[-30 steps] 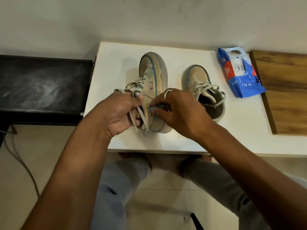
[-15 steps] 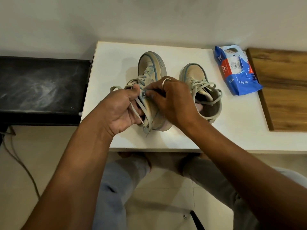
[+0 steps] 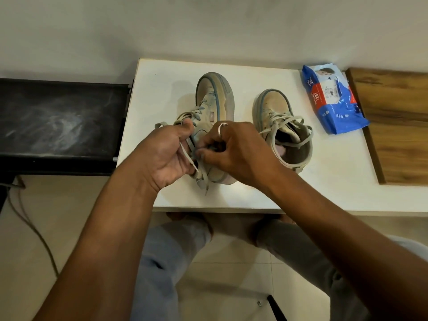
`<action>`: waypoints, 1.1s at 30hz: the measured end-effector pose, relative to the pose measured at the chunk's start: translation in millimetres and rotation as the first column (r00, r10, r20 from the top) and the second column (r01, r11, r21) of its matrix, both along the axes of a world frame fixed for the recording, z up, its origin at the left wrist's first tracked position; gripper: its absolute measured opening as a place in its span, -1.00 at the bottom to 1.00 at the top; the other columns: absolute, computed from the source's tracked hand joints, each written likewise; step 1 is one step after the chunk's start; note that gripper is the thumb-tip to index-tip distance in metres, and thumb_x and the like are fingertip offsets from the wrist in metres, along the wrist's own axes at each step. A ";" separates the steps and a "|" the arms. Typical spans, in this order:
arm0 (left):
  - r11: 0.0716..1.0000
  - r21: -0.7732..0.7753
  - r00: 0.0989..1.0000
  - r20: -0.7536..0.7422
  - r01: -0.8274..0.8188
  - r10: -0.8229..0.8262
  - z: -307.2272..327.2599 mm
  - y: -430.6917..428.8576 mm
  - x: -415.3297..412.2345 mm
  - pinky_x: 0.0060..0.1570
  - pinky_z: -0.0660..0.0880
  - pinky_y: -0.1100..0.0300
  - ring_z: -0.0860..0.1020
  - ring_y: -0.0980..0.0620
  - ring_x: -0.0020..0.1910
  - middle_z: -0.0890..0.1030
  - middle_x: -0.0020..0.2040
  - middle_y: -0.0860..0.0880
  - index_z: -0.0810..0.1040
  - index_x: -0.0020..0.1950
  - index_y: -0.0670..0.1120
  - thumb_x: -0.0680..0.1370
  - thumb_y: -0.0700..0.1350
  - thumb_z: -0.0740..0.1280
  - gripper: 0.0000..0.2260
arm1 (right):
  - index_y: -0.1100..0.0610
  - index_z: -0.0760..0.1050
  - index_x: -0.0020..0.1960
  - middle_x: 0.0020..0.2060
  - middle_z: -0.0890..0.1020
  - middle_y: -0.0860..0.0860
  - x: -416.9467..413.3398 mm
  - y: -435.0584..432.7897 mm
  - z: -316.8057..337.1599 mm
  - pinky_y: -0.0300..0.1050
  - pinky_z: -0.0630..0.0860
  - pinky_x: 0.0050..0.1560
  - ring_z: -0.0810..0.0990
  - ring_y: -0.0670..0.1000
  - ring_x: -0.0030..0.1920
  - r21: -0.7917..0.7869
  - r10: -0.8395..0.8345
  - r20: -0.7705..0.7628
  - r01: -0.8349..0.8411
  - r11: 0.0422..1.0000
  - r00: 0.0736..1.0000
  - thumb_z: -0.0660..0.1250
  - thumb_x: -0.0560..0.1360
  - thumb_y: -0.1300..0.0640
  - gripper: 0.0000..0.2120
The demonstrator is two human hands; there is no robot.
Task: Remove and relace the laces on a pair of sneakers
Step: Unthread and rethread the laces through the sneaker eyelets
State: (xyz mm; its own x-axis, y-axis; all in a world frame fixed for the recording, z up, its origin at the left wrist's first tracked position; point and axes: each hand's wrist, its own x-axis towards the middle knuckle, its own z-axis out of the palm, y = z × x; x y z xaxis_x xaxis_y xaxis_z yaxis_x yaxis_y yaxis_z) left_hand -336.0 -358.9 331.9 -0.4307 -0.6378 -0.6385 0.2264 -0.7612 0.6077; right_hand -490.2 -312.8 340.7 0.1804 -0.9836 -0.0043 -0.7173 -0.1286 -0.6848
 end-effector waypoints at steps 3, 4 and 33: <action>0.999 0.013 1.000 -0.001 -0.029 0.030 -1.4 -0.9 -0.5 0.30 0.34 -0.16 0.54 -0.14 0.19 0.58 0.27 -0.15 0.50 0.31 -0.07 0.66 -0.08 0.17 -0.73 | 0.00 0.71 0.00 -0.16 0.69 -0.10 -6.5 -1.1 -1.4 -0.33 0.50 -0.22 0.60 -0.15 -0.20 0.024 -0.031 -0.002 0.032 0.999 1.000 0.46 0.49 0.03 -0.87; 1.000 0.011 1.000 0.002 -0.029 0.029 -1.5 -0.7 -1.2 0.31 0.32 -0.19 0.55 -0.14 0.20 0.62 0.21 -0.14 0.53 0.28 -0.08 0.66 -0.08 0.17 -0.75 | 0.01 0.72 0.01 -0.15 0.69 -0.10 -9.0 -0.8 -2.6 -0.36 0.49 -0.22 0.59 -0.16 -0.19 0.006 -0.043 -0.007 0.043 0.999 0.999 0.46 0.49 0.03 -0.87; 0.995 0.032 0.996 0.006 -0.093 0.093 5.4 0.7 -6.1 0.15 0.54 -0.07 0.65 -0.09 0.11 0.67 0.13 -0.14 0.51 0.29 -0.11 0.68 -0.08 0.16 -0.74 | 0.19 0.69 0.00 -0.11 0.66 0.06 -18.0 20.2 -22.3 0.08 0.58 -0.11 0.60 0.06 -0.09 -0.333 0.031 -0.064 -0.050 0.941 0.997 0.43 0.50 0.16 -0.88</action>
State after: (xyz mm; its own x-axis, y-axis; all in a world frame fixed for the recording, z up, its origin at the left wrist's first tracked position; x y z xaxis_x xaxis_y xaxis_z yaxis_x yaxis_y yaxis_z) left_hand -342.1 -358.1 337.3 -0.3674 -0.6542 -0.6611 0.2940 -0.7561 0.5848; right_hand -508.2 -292.5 318.5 0.2293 -0.9219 0.3123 -0.7432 -0.3730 -0.5554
